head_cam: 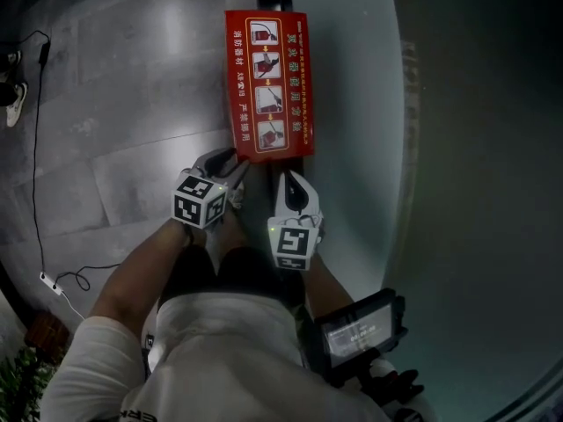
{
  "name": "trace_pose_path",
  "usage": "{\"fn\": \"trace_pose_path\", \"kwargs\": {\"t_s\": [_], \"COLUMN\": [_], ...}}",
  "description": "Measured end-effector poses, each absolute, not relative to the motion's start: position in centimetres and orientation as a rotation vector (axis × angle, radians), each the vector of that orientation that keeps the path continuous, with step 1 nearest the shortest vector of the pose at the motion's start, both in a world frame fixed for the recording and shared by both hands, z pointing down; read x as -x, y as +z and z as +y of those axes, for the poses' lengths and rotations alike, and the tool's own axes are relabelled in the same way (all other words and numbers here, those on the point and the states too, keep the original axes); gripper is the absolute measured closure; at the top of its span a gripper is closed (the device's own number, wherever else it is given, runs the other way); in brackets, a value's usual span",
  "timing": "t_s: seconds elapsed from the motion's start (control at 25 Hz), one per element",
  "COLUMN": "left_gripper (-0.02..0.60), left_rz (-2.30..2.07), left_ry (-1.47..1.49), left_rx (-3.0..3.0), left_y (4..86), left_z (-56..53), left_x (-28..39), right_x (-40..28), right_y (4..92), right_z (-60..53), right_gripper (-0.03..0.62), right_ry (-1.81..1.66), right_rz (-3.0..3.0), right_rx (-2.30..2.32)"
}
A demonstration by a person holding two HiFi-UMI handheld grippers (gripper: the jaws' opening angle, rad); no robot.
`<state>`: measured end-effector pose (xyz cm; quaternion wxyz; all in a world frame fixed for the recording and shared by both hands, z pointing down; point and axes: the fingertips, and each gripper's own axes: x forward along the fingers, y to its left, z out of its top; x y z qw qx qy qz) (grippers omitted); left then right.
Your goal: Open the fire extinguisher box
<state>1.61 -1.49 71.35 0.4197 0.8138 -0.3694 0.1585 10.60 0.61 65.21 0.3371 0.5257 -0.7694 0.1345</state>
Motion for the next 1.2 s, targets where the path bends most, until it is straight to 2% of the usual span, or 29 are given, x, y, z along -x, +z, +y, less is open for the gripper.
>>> {"fn": "trace_pose_path", "kwargs": {"t_s": [0.64,1.2], "left_gripper": [0.426,0.437], "left_rz": [-0.964,-0.935], "left_ry": [0.443,0.409], "left_rx": [-2.043,-2.155], "left_y": [70.1,65.0], "left_z": [-1.5,-1.1], "left_x": [-1.4,-1.6], "right_x": [-11.8,-11.1], "right_y": [64.5,62.8], "right_z": [0.1,0.2], "right_gripper": [0.58,0.58], "right_ry": [0.361,0.341], "right_rz": [-2.011,-1.991], "right_rx": [-1.412,-1.478]}}
